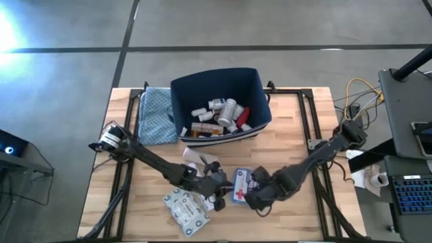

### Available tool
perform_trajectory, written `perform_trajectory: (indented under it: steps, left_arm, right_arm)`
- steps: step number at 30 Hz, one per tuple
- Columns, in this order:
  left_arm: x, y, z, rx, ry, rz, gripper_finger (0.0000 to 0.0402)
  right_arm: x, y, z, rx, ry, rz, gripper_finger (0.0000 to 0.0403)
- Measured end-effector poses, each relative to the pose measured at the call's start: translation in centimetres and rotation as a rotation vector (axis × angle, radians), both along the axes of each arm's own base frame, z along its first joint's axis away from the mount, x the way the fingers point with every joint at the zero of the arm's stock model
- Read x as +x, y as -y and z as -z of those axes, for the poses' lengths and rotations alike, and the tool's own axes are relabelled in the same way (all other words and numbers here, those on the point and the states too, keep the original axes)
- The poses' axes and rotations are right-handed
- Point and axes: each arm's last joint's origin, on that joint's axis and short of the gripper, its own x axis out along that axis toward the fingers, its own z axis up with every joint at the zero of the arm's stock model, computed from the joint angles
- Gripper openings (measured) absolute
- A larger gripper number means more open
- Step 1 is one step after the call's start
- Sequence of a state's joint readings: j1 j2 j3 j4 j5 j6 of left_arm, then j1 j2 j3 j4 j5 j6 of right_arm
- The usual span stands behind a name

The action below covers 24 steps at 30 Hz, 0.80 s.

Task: Pick & place medical supplies in basket/bin
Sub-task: Put the blue first aid kit into the blue bin

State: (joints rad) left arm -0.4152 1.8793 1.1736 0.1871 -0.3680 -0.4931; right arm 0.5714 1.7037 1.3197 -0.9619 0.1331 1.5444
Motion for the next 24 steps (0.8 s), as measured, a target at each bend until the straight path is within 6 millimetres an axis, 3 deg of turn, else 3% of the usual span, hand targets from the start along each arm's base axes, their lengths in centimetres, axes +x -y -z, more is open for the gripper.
perform_trajectory:
  steps: [5, 11, 16, 24]
  left_arm:
    - [0.3, 0.0, 0.4, -0.027, -0.008, 0.045, 0.0061]
    - [0.5, 0.2, 1.6, -0.034, -0.052, 0.087, 0.0061]
    - [0.9, 0.6, 1.5, -0.052, -0.041, 0.110, 0.0061]
    - [1.2, 0.8, 2.0, -0.068, -0.051, 0.105, 0.0061]
  right_arm:
    - [-1.9, -1.6, 1.2, 0.014, -0.030, 0.129, 0.0210]
    - [-3.8, -2.6, 3.0, -0.015, -0.015, 0.291, 0.0279]
    - [-4.7, -2.4, 4.7, -0.088, 0.099, 0.427, 0.0302]
    - [-5.1, -0.9, 7.6, -0.087, 0.233, 0.524, 0.0302]
